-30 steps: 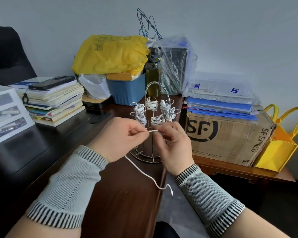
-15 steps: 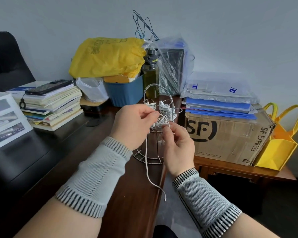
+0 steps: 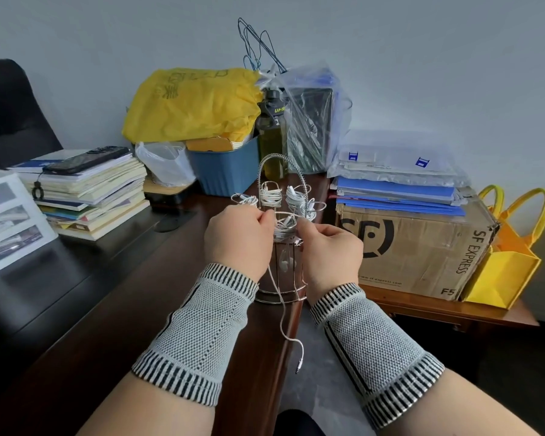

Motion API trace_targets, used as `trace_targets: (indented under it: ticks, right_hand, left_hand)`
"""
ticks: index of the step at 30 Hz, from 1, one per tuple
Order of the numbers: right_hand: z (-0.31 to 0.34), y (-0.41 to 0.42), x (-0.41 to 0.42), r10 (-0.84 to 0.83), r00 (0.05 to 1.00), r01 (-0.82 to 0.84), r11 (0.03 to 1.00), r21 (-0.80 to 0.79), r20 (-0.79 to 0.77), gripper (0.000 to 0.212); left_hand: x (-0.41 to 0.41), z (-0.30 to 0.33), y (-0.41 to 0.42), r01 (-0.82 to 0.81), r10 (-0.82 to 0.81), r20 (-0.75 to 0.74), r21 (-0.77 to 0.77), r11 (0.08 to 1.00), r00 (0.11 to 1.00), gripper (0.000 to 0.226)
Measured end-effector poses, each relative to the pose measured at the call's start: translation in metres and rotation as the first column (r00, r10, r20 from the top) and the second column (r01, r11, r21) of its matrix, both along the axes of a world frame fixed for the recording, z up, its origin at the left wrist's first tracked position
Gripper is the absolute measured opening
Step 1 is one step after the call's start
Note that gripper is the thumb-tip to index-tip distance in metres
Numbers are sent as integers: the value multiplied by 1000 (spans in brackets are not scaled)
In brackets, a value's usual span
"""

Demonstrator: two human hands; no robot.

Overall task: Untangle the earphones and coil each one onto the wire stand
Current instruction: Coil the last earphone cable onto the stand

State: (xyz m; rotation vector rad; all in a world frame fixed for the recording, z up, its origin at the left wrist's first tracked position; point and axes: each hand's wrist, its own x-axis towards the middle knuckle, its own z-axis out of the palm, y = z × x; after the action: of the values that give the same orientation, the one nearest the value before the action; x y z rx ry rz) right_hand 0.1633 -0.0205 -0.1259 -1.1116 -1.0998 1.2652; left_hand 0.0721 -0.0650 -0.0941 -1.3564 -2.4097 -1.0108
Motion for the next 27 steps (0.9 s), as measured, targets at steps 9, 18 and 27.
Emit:
trace_targets:
  ticks: [9, 18, 27]
  right_hand:
    - [8, -4, 0, 6, 995, -19, 992, -128, -102, 17]
    - [0, -3, -1, -14, 999, 13, 1000, 17, 35, 12]
    - [-14, -12, 4, -33, 948, -101, 912, 397, 317, 9]
  left_hand:
    - [-6, -6, -9, 52, -63, 205, 60, 997, 977, 40]
    - [-3, -18, -21, 104, -241, 635, 246, 964, 734, 24]
    - [-1, -27, -29, 107, -259, 604, 276, 955, 753, 29]
